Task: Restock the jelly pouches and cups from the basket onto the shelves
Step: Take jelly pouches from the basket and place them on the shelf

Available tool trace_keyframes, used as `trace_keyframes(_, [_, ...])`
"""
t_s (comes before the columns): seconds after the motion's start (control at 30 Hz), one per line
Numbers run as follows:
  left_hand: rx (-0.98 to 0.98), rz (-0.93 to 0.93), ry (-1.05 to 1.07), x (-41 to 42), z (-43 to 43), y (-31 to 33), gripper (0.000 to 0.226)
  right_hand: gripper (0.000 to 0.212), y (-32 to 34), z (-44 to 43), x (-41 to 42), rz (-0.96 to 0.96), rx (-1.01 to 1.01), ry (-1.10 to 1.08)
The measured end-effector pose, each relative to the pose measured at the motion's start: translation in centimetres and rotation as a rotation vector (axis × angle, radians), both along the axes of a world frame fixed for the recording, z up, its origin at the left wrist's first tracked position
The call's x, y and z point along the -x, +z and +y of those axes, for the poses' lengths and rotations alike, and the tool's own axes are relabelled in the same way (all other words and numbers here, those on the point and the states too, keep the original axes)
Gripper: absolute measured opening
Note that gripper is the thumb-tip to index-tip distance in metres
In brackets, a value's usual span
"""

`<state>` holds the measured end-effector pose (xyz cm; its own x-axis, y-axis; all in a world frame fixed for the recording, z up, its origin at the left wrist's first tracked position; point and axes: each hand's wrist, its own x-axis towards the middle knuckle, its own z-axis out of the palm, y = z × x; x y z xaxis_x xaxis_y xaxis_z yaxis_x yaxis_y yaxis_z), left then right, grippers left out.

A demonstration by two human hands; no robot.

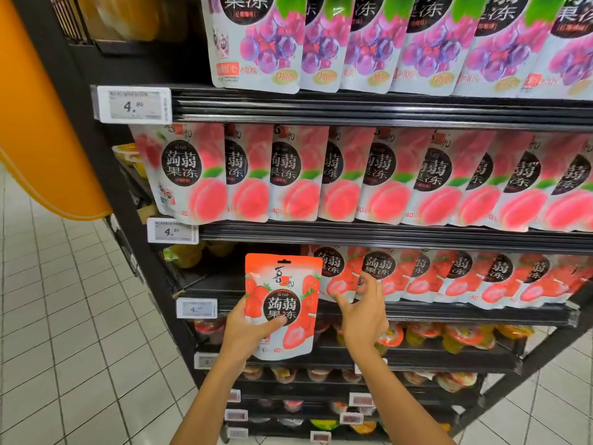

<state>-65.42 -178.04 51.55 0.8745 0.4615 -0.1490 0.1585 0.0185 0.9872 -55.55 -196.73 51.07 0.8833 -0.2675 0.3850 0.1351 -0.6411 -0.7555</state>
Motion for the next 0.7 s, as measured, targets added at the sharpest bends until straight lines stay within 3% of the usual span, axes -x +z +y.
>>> trace_keyframes(0.17, [0.013,-0.018,0.001,0.1,-0.1,0.5,0.058,0.06,0.4,-0.3,0.5,0.026,-0.103,0.031])
trace_keyframes(0.23, [0.013,-0.022,-0.005,0.1,-0.2,0.5,0.058,0.049,0.6,-0.3,1.2,-0.023,-0.147,0.076])
trace_keyframes(0.33, [0.005,-0.024,-0.009,-0.1,-0.3,0.6,0.059,0.021,0.6,-0.4,2.9,0.023,-0.366,0.392])
trace_keyframes(0.4, [0.003,-0.043,-0.017,-0.3,-0.3,0.9,0.059,0.031,0.9,-0.1,4.2,0.229,-0.415,0.694])
trace_keyframes(0.47, [0.011,-0.071,-0.046,-0.6,-0.3,1.3,0.061,0.037,0.9,0.5,4.7,0.374,-0.421,0.864])
trace_keyframes(0.7, [-0.127,-0.208,0.006,-1.2,-0.4,2.7,0.069,0.041,2.7,1.9,2.9,0.367,-0.65,0.714])
